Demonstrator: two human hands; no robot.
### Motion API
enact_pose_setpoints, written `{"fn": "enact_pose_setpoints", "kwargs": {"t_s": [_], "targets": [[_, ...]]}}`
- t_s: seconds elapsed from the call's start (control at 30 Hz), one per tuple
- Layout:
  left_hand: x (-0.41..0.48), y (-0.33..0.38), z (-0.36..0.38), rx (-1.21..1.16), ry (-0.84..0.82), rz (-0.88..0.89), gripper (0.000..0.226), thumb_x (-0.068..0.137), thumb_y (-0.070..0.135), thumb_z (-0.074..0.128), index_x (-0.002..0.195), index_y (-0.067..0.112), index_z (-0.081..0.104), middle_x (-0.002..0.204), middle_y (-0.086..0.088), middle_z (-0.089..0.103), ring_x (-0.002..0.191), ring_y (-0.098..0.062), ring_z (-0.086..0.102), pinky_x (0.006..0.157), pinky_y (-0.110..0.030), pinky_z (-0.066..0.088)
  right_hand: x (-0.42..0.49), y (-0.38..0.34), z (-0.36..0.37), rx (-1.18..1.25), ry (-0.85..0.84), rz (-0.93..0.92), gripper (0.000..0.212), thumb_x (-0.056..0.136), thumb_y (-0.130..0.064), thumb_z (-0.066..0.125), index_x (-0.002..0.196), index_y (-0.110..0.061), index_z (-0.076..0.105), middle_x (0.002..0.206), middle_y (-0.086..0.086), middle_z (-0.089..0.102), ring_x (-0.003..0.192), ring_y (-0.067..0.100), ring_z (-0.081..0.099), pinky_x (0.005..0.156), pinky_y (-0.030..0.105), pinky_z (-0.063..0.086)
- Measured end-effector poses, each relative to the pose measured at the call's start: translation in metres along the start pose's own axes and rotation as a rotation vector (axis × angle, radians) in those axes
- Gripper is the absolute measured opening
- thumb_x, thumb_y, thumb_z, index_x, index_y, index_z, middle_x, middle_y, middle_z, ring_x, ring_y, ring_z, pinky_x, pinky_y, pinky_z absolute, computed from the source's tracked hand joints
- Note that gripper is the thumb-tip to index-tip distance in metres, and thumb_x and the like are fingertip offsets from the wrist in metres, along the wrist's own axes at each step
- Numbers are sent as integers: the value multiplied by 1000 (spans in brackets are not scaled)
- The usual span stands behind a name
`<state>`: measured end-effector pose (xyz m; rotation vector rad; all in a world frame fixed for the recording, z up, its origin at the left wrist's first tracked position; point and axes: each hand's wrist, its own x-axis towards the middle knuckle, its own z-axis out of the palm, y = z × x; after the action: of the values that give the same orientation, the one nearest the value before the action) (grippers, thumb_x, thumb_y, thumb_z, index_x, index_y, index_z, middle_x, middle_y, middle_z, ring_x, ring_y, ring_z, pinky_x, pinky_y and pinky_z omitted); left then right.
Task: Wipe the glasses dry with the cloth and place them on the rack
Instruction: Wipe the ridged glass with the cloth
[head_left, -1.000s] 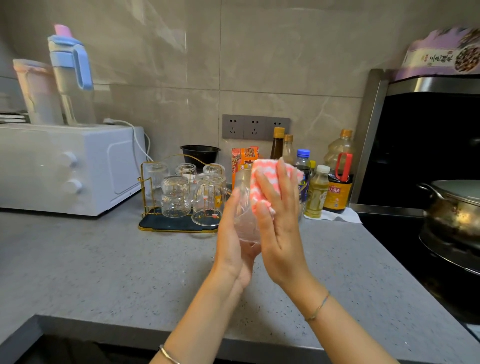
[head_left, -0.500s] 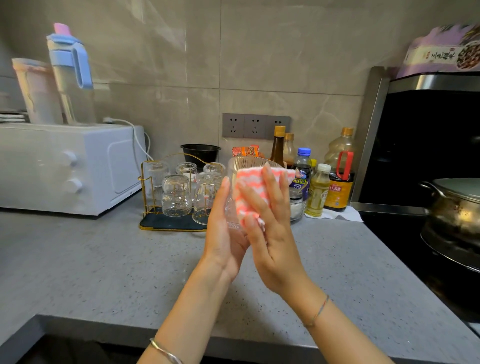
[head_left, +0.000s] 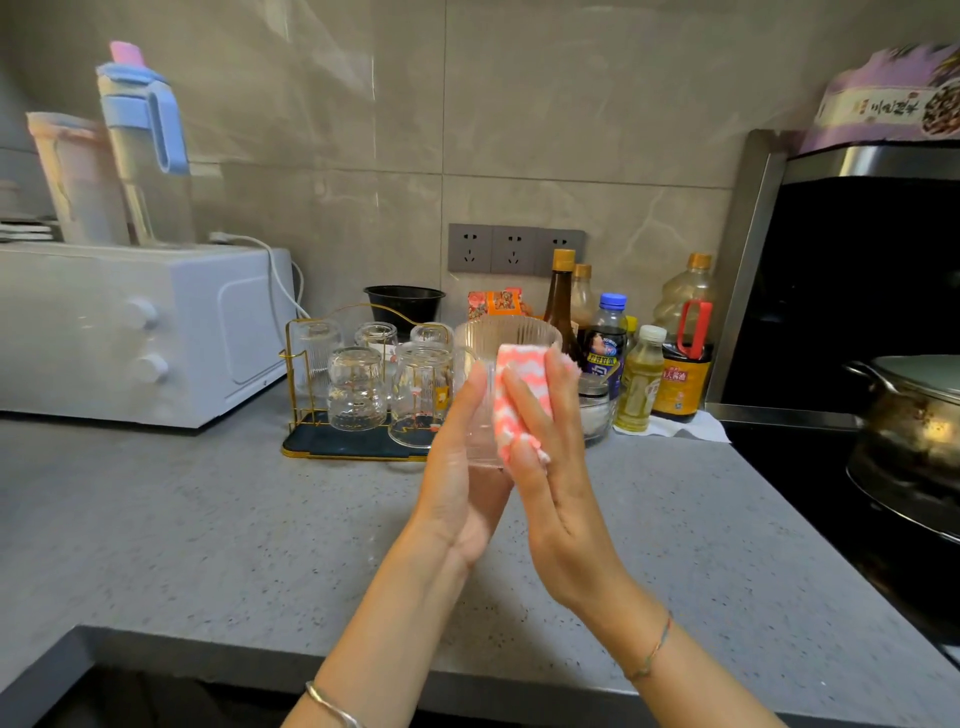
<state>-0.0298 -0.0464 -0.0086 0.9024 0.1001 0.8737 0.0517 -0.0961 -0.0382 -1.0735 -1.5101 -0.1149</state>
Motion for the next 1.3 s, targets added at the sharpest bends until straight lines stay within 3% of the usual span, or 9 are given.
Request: {"fn": "enact_pose_setpoints", "kwargs": {"t_s": [0.07,0.17,0.37,0.53,0.67,0.87,1.13,1.23,1.3], "targets": [[2,1,-1,4,-13,-10,48,83,52,50,90,15,81,100,-7,75,90,-18,72,94,-34,52,-11,0,3,-82,-55,-46,46,101,-44,28,147,-39,24,160,-17,-1,149,17,-9,120,39,3],[1,4,0,-14,-12,-38,49,82,53,49,87,16,81,98,-6,75,88,-16,72,90,-30,53,-7,1,-2,-147,-76,-79,45,101,-44,29,146,-41,27,160,-19,2,149,17,-7,120,33,4],[-2,-3,-3,7,-13,-47,53,91,48,50,128,13,63,124,-10,65,106,-22,63,95,-39,48,32,-4,-21,-81,45,-22,44,101,-39,29,144,-31,35,160,-18,3,148,12,-6,121,49,6],[-5,-5,-2,4,-6,-66,57,89,53,51,126,12,65,121,-11,65,107,-21,60,102,-41,39,37,-2,-25,15,55,41,46,100,-35,29,146,-30,32,160,-18,2,148,7,-6,120,50,6],[-2,-4,-1,-26,47,-27,57,93,51,45,131,11,60,131,-14,61,125,-27,54,112,-42,34,23,-6,-15,26,31,54,47,101,-38,31,146,-28,33,160,-16,2,148,9,-6,119,54,7],[1,3,-2,6,-36,-37,69,95,58,28,80,17,81,97,-6,76,88,-16,73,85,-28,55,-18,-5,0,-63,-77,-21,47,101,-42,29,148,-38,26,161,-15,-2,148,17,-11,119,42,2],[-5,8,-2,149,11,-2,50,81,52,53,110,16,75,112,-9,72,100,-19,68,94,-38,49,4,-8,-8,-165,-22,-59,47,102,-45,23,148,-34,27,161,-15,-1,148,16,-10,121,36,1],[-8,3,-4,139,25,-18,50,86,49,53,119,15,69,117,-10,70,99,-19,66,87,-37,52,23,-8,-16,-149,34,-30,46,102,-41,25,147,-31,31,161,-12,1,149,14,-8,121,40,1],[-10,0,-5,114,24,-53,54,90,51,49,126,14,65,123,-13,66,103,-21,63,96,-43,47,33,-7,-21,-94,56,1,45,101,-37,28,146,-31,32,160,-15,3,148,11,-5,121,44,4]]}}
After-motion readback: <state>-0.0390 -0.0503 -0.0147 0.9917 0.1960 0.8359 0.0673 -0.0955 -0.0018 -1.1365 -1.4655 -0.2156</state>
